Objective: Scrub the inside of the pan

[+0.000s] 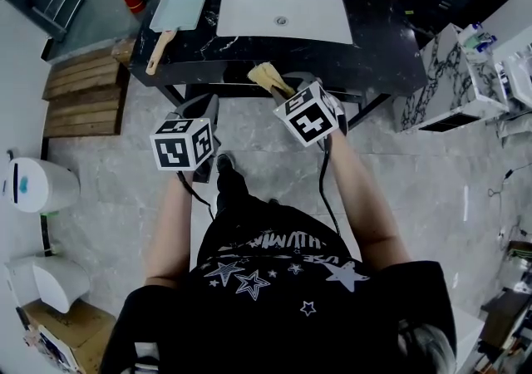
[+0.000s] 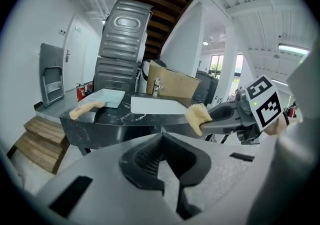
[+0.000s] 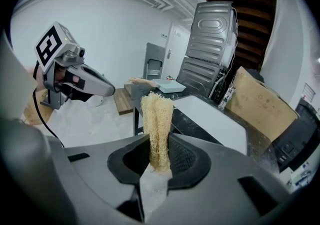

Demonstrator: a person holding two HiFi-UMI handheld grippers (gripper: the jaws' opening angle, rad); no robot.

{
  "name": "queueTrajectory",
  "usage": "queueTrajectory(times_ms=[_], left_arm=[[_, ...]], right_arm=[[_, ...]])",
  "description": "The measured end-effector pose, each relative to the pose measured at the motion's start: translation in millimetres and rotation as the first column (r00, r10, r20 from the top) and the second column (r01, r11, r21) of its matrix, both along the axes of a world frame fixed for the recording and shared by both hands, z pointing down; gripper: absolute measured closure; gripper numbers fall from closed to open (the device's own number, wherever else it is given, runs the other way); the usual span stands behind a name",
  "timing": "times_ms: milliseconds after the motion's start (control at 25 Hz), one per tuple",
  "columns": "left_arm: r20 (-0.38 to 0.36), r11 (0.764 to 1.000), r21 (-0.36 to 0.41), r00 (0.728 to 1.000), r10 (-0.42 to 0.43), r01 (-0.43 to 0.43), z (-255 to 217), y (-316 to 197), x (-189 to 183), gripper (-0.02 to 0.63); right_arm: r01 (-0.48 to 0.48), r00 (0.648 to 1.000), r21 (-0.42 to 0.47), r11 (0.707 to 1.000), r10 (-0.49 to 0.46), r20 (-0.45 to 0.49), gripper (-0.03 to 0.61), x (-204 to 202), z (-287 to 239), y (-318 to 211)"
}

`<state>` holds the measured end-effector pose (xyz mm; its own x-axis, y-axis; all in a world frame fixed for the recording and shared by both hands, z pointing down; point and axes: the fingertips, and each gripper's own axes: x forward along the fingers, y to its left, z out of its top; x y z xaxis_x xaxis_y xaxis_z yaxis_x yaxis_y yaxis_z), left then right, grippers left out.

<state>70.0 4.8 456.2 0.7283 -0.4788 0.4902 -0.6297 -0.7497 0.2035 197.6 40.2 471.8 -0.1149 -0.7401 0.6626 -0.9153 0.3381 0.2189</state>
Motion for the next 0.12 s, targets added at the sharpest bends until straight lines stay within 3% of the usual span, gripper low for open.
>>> queueTrajectory(times_ms=[120], left_arm=[[-0.007, 1.000, -0.007, 1.000, 0.008, -0.008, 1.7, 12.9, 1.0, 0.607]], right_arm=[[-0.002, 1.000, 0.003, 1.000, 0.002, 0.001, 0.495, -0.1, 2.1, 10.8]])
